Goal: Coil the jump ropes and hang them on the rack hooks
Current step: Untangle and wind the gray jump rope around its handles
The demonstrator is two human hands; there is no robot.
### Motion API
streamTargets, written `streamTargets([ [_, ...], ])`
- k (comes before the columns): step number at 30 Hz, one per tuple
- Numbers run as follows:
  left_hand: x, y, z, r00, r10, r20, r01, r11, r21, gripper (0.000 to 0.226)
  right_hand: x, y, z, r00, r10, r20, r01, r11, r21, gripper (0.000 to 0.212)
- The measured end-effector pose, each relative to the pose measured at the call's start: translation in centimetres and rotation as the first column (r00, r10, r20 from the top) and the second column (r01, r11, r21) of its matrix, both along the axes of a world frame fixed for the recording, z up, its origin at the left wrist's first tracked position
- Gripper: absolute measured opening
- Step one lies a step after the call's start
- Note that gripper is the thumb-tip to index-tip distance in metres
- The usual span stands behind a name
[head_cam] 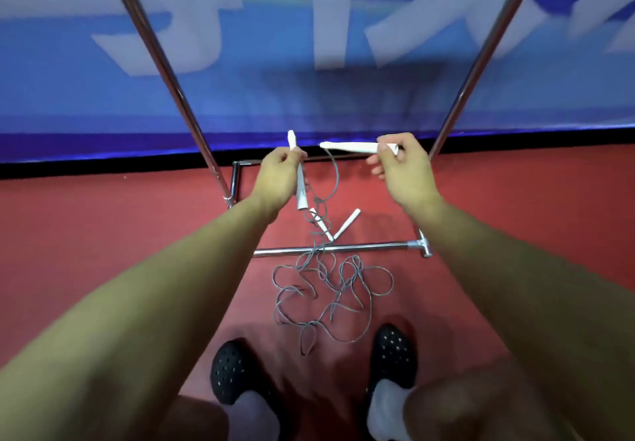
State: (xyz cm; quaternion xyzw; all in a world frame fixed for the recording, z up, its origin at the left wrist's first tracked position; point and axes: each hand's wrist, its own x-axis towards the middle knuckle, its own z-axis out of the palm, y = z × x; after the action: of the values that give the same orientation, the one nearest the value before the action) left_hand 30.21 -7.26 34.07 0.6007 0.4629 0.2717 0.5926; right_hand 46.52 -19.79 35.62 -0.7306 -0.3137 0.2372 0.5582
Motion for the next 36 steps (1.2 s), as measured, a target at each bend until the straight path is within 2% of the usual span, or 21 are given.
streamTargets([
  [4,-1.9,-2.5,7.3,0.997,-0.006,0.08,0.006,1.0,0.002,0.023,-3.2,-1.9,7.2,0.975,-0.044,-0.218,0.073,0.989,0.127,0.005],
  [7,-2.9,-4.6,11.9,0.985,-0.04,0.17,0.055,0.995,-0.087,0.022,-6.5,-3.2,11.7,0.946,-0.001,-0.325,0.065,0.98,0.186,0.005],
  [9,-3.4,-5.9,14.8,0.965,-0.009,0.263,0.059,0.981,-0.185,0.019,-8.8,-4.0,13.9,0.952,0.041,-0.303,0.018,0.982,0.188,0.006],
  [11,-4.1,-7.0,17.9,0.939,0.031,0.343,0.05,0.973,-0.224,0.018,-10.5,-4.7,15.9,0.989,0.037,-0.145,-0.021,0.994,0.111,0.011],
  [13,-5.0,-8.0,20.7,0.926,0.028,0.375,0.047,0.981,-0.19,0.019,-11.8,-5.7,17.9,0.997,0.071,-0.043,-0.068,0.996,0.055,0.02],
  [16,-6.7,-9.4,24.4,0.932,-0.017,0.362,0.057,0.993,-0.1,0.025,-12.7,-7.0,20.7,0.96,0.225,-0.165,-0.204,0.97,0.135,0.027],
  [19,-8.0,-10.5,27.1,0.943,-0.06,0.327,0.063,0.998,0.002,0.03,-13.5,-8.6,24.1,0.857,0.406,-0.316,-0.354,0.912,0.209,0.025],
  [20,-8.3,-10.7,27.9,0.94,-0.055,0.335,0.051,0.998,0.022,0.03,-13.8,-9.0,25.3,0.837,0.434,-0.334,-0.386,0.9,0.201,0.031],
  [22,-8.9,-11.4,29.2,0.94,-0.065,0.335,0.046,0.997,0.066,0.032,-14.5,-9.6,27.3,0.839,0.464,-0.284,-0.441,0.886,0.144,0.038],
  [24,-9.3,-12.2,30.3,0.935,-0.082,0.346,0.043,0.992,0.119,0.034,-15.1,-10.1,28.9,0.836,0.506,-0.211,-0.493,0.862,0.114,0.032],
  [26,-9.6,-12.9,31.3,0.924,-0.02,0.382,-0.053,0.982,0.181,0.038,-15.3,-10.6,30.3,0.803,0.559,-0.205,-0.538,0.829,0.154,0.026],
  [28,-9.7,-12.7,31.0,0.88,0.158,0.447,-0.271,0.941,0.201,0.046,-15.5,-11.2,31.5,0.75,0.616,-0.242,-0.577,0.788,0.215,0.021],
  [29,-9.9,-12.8,30.7,0.861,0.21,0.463,-0.327,0.926,0.19,0.051,-15.7,-11.7,32.0,0.717,0.646,-0.262,-0.601,0.764,0.236,0.019],
  [31,-10.0,-13.0,29.4,0.88,0.136,0.455,-0.232,0.959,0.161,0.067,-15.9,-12.2,32.6,0.642,0.707,-0.297,-0.652,0.707,0.273,0.022],
  [33,-9.9,-13.8,27.1,0.903,-0.045,0.427,-0.012,0.992,0.129,0.073,-16.0,-12.3,33.0,0.589,0.747,-0.309,-0.667,0.665,0.335,0.024],
  [34,-9.8,-14.4,25.6,0.904,-0.114,0.413,0.075,0.991,0.11,0.074,-15.9,-12.2,33.0,0.585,0.751,-0.307,-0.65,0.66,0.377,0.024],
  [36,-9.9,-16.1,22.1,0.934,-0.219,0.283,0.184,0.972,0.144,0.072,-15.1,-11.8,32.9,0.625,0.718,-0.306,-0.559,0.685,0.467,0.022],
])
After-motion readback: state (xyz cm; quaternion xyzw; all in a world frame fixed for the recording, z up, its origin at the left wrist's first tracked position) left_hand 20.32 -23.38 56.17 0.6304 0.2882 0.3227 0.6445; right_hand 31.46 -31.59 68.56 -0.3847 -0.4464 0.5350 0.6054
